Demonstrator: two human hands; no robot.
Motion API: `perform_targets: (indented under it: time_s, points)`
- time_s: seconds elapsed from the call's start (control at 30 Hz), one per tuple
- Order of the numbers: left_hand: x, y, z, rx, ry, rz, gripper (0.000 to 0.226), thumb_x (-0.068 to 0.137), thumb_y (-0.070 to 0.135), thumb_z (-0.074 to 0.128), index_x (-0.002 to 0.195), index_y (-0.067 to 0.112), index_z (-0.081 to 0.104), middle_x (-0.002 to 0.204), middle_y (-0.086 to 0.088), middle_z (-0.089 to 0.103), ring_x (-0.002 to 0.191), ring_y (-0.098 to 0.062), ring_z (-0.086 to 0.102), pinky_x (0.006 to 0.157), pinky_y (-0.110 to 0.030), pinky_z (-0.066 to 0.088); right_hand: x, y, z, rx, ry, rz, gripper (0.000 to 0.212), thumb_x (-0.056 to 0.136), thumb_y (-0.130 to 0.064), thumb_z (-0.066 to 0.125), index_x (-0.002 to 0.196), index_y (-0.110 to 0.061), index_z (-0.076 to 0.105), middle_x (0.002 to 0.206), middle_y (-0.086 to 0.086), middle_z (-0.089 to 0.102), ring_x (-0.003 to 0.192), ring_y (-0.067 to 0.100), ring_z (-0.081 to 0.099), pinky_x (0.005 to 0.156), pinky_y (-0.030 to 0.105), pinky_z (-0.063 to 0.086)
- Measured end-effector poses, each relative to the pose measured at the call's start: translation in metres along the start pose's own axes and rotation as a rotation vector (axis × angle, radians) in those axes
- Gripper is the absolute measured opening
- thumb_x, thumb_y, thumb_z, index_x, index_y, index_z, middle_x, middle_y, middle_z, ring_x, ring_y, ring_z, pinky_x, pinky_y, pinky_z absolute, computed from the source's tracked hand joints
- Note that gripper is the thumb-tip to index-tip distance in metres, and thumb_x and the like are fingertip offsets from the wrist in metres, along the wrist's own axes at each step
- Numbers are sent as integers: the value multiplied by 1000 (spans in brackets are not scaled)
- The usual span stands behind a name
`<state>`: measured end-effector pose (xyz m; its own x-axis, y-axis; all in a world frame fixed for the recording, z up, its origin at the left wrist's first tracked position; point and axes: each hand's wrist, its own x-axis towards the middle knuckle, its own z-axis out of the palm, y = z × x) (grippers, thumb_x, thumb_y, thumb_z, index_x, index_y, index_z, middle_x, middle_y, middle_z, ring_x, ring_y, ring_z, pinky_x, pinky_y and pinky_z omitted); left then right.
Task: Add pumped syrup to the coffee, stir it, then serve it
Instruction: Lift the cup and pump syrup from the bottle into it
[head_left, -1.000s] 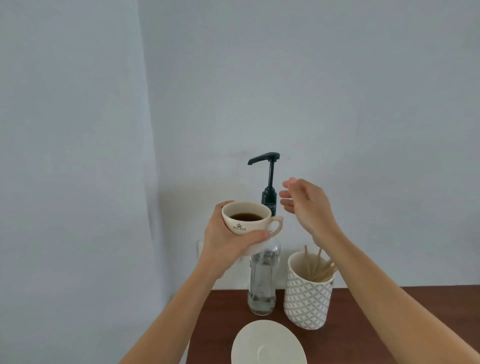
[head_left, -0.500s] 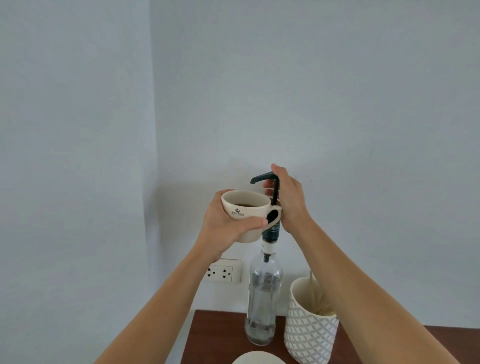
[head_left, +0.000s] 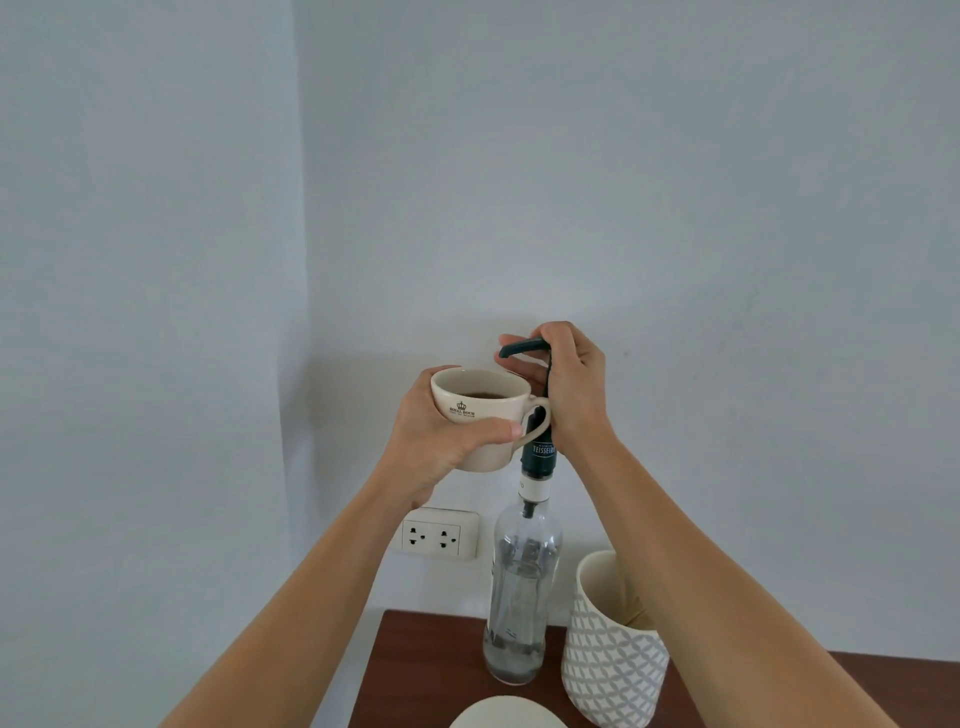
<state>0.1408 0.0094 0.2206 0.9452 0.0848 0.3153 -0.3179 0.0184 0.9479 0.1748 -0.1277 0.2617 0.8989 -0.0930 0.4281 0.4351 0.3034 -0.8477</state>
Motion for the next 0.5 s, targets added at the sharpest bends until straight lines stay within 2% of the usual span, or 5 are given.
perform_targets:
  time_s: [0.17, 0.33, 0.5]
  points:
    - [0, 0, 0, 1, 2, 4, 106, 25, 33, 89, 125, 19, 56, 107, 2, 71, 90, -10, 68, 69, -25, 55, 1, 1, 0, -9, -2, -16, 26, 93, -10, 46, 68, -13, 52, 80, 15, 79, 73, 32, 76, 62, 30, 55]
    - [-1, 1, 2, 6, -2, 4, 103, 25, 34, 88, 122, 21, 57, 105, 4, 71, 88, -8, 68, 69, -26, 56, 2, 3, -2, -14, -5, -17, 27, 93, -11, 46, 67, -13, 52, 83, 18, 79, 74, 34, 77, 67, 37, 56]
    - [0, 0, 2, 8, 3, 3, 106, 26, 33, 89, 126, 18, 56, 111, -1, 73, 91, -11, 69, 71, -28, 57, 3, 4, -2, -6, 4, -12, 28, 93, -10, 45, 67, -12, 52, 79, 19, 78, 73, 34, 77, 69, 39, 57]
